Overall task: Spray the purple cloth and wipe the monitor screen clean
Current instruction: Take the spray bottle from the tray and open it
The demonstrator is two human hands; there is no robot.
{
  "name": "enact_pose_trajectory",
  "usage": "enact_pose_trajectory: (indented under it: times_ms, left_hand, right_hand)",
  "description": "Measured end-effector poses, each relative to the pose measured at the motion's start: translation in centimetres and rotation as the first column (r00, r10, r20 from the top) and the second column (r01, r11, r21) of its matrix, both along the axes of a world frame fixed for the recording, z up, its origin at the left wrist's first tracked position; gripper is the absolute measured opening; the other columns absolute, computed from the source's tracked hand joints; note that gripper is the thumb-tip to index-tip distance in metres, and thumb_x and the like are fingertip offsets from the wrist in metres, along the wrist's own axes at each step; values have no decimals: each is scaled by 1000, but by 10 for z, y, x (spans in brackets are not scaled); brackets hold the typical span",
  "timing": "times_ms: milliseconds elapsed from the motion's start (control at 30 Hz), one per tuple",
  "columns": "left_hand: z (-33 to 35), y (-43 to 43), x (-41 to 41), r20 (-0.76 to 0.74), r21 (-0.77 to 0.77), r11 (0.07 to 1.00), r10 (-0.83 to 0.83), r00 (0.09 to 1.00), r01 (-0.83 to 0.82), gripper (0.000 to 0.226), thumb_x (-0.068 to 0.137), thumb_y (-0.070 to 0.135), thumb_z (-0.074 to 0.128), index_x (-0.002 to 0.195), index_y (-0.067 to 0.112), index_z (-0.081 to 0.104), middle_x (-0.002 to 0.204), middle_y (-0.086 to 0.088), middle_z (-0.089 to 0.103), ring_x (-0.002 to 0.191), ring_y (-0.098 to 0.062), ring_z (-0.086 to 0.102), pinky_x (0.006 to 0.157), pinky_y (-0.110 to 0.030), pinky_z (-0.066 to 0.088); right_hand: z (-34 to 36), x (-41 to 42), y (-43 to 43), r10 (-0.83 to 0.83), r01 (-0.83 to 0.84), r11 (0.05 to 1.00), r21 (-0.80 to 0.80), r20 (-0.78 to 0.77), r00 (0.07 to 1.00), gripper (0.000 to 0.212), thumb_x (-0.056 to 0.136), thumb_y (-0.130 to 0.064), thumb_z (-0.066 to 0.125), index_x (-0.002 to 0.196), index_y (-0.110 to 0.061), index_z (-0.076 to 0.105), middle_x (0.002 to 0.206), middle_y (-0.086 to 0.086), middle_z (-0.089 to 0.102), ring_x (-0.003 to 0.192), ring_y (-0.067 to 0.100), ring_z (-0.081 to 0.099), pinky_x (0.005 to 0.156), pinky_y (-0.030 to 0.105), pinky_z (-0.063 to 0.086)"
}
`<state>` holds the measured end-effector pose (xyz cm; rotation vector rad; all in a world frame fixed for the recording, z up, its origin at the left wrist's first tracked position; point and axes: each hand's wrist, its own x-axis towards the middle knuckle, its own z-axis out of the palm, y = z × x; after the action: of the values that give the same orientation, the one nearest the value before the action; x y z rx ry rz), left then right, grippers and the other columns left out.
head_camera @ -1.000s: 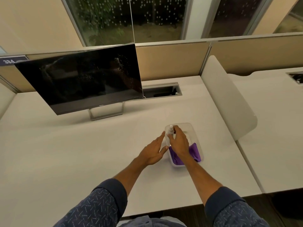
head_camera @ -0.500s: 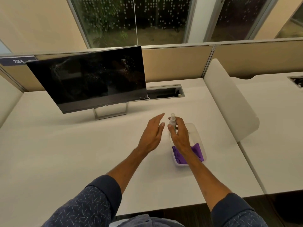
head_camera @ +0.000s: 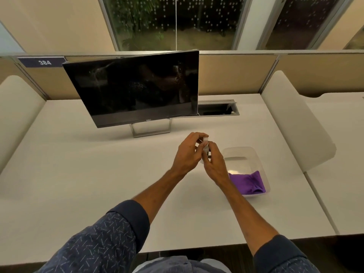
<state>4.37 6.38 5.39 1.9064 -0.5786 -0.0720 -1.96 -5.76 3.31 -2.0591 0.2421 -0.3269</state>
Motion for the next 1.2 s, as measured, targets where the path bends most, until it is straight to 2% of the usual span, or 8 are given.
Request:
enact_pose_trajectory:
  times_ms: [67,267,467,633,733,1033,1100,1200]
  left_hand:
    - [-5,5,2,-9,-6,1000,-4,1000,4,32,109,33,61,135,14,66,129,-2,71,109,-9,67,93,-11,54]
    - [-11,11,-2,-59,-29,999,31,998,-33,25,109,32,61,126,14,68,121,2,72,100,-5,68,87,-6,53]
    - [-15,3,0,-101,-20,997,66,993,-68,25,109,30,60,126,13,67,122,-1,73,98,-10,69,93,-18,57]
    - [-1,-5,9,-151,-150,945,267,952,-289,16,111,32,59,126,26,62,121,11,68,90,-16,78,79,-21,65]
    - [-6,-5,13,-137,-131,942,292,947,-310,15,111,33,60,124,26,63,122,15,66,84,-10,77,74,-22,65]
    - [-46,1,1,-77,33,935,355,932,-353,19,106,29,68,123,20,68,121,6,70,95,-6,67,82,-19,57]
    - [-57,4,-5,-91,77,939,342,935,-336,17,105,29,69,121,24,67,118,11,69,95,-1,66,82,-19,56]
    - [-71,7,-13,-122,164,936,331,936,-310,17,104,31,70,119,26,66,117,11,70,96,-9,68,82,-22,55]
  right_hand:
    - [-1,-2,6,-6,6,1000,0,1,1000,52,106,-66,38,134,-25,54,124,-7,68,110,12,69,91,44,64]
    - [-5,-7,11,2,-2,1000,-20,-23,1000,61,102,-77,32,136,-31,51,127,-12,68,111,12,69,91,43,63]
    - [-13,-3,0,36,-39,998,-55,-56,998,34,110,-46,49,137,-26,52,129,-7,67,111,15,69,93,46,62]
    - [-19,1,-16,93,-94,992,-82,-16,996,33,110,-42,53,139,-26,51,130,-11,64,112,9,65,90,41,61]
    - [-22,3,-22,91,-93,991,-98,-22,996,33,110,-42,54,140,-27,51,131,-12,64,113,8,64,90,40,61]
    - [-29,0,-27,95,-96,995,-41,-29,995,38,109,-43,54,143,-27,54,138,-11,67,125,13,66,105,42,58]
    - [-27,-4,-29,106,-106,994,-18,-32,994,39,108,-43,53,144,-28,52,137,-12,67,125,12,65,106,39,57]
    - [-21,-10,-32,131,-131,991,22,-32,991,38,106,-40,52,142,-27,46,132,-14,67,119,9,67,99,29,57]
